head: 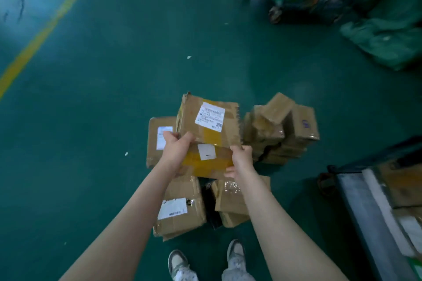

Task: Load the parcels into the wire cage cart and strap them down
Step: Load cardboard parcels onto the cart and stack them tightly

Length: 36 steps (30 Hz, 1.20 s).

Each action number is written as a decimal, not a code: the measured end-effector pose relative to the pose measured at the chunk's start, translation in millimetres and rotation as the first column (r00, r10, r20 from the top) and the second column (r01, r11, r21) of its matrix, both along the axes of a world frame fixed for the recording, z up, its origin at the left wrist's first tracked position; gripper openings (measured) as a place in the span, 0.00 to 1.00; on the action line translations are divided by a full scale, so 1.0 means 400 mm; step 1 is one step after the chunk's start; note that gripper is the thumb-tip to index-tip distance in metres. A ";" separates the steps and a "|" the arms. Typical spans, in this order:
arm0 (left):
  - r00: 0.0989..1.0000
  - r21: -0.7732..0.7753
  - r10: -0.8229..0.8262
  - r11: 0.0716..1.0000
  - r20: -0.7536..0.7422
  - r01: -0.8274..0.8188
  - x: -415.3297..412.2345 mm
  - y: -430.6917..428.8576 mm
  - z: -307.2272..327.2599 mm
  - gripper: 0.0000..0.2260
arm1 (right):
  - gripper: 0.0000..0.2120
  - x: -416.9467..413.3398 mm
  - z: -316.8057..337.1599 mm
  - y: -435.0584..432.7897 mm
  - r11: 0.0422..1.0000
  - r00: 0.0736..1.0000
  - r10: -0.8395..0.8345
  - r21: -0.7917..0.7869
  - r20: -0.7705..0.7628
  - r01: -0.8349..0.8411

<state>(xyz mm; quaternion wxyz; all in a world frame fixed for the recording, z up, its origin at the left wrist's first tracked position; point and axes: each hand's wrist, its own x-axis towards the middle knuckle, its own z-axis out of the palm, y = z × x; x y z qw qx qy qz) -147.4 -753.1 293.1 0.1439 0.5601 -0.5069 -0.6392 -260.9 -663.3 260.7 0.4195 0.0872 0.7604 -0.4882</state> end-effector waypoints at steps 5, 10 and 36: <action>0.979 -0.053 -0.199 0.979 -0.032 0.197 -0.113 0.133 0.105 0.16 | 0.16 -0.079 0.112 0.181 0.984 0.984 -0.169 -0.058 -0.047 0.167; 0.903 -0.125 -0.429 0.898 -0.033 0.422 -0.261 0.267 0.182 0.17 | 0.17 -0.170 0.209 0.368 0.926 0.927 -0.370 -0.106 -0.063 0.362; 0.404 -0.142 -0.908 0.417 -0.115 0.898 -0.676 1.188 0.240 0.20 | 0.11 -0.384 0.278 1.352 0.545 0.498 -0.824 -0.141 -0.268 0.826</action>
